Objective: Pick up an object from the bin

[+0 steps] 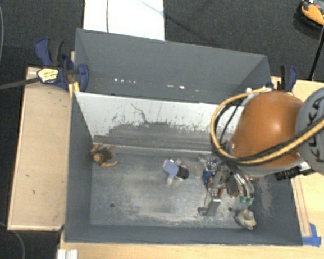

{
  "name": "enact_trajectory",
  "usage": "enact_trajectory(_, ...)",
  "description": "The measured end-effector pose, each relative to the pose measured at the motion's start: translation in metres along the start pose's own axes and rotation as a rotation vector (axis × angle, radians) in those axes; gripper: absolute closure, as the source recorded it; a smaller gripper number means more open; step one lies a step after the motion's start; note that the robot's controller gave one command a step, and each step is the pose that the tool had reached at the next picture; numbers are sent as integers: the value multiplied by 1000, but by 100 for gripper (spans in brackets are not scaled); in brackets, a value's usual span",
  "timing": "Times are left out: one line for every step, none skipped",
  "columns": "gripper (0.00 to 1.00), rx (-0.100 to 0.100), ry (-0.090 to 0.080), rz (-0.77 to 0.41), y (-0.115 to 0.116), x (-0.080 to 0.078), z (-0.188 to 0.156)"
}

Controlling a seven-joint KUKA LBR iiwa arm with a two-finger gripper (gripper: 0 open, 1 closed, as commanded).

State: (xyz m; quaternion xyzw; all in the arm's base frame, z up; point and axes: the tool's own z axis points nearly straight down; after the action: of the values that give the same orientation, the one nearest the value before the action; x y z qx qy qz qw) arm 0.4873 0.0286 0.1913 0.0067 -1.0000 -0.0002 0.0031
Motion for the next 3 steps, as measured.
enact_trajectory(0,0,-9,1,0,-2,-4)
enact_trajectory(0,0,-11,-75,7,-32,42)
enact_trajectory(0,1,-8,-357,36,-70,56)
